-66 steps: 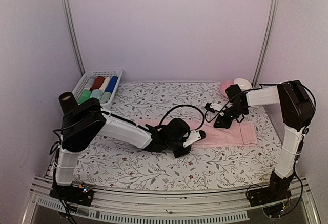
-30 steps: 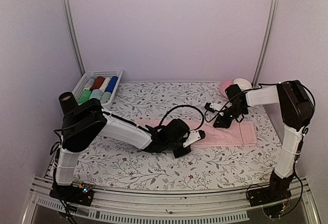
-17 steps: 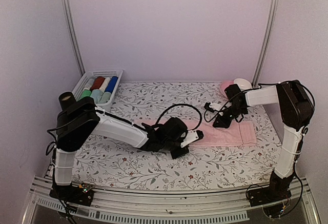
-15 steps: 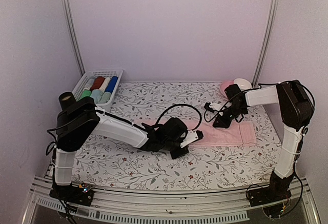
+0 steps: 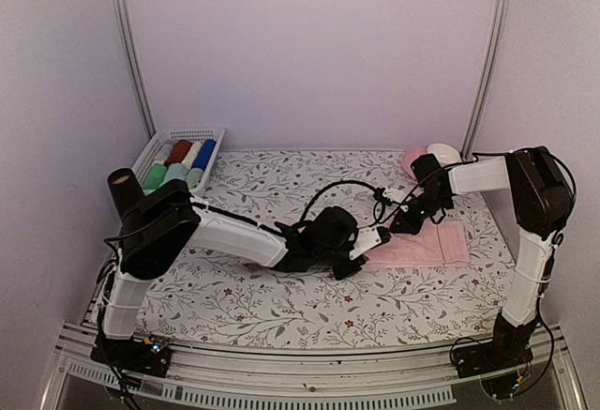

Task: Roll the towels
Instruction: Smooth out the towel at the center of the board.

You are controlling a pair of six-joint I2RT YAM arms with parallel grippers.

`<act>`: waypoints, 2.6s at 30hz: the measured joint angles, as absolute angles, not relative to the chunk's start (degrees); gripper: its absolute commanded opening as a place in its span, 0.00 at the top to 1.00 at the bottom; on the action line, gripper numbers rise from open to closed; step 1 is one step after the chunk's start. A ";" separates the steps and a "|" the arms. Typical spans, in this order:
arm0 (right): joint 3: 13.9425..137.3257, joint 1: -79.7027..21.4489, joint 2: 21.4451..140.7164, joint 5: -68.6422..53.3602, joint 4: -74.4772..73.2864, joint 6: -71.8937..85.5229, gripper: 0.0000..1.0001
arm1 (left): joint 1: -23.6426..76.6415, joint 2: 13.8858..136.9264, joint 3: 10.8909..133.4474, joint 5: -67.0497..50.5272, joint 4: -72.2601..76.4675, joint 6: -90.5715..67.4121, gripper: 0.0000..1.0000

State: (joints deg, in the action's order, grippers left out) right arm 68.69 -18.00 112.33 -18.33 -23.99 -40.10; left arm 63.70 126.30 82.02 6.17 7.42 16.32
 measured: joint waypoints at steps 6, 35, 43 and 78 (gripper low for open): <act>68.69 -18.00 112.33 -18.35 -23.99 -40.10 0.88 | 63.75 130.89 83.57 6.15 8.34 18.06 0.70; 68.69 -18.17 112.36 -18.11 -23.92 -40.14 0.88 | 63.92 128.88 80.99 4.01 7.49 17.10 1.00; 68.73 -18.37 112.36 -17.67 -23.94 -40.71 0.87 | 63.96 128.88 83.05 3.40 2.90 15.73 0.70; 60.66 -1.72 96.47 -10.07 -30.57 -34.48 0.64 | 43.40 102.52 60.99 23.49 -3.33 -2.74 0.88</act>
State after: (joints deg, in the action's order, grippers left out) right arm 60.66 -1.72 96.47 -10.07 -30.57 -34.48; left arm 43.40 102.52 60.99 23.49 -3.33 -2.74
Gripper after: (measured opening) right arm 0.367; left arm 0.145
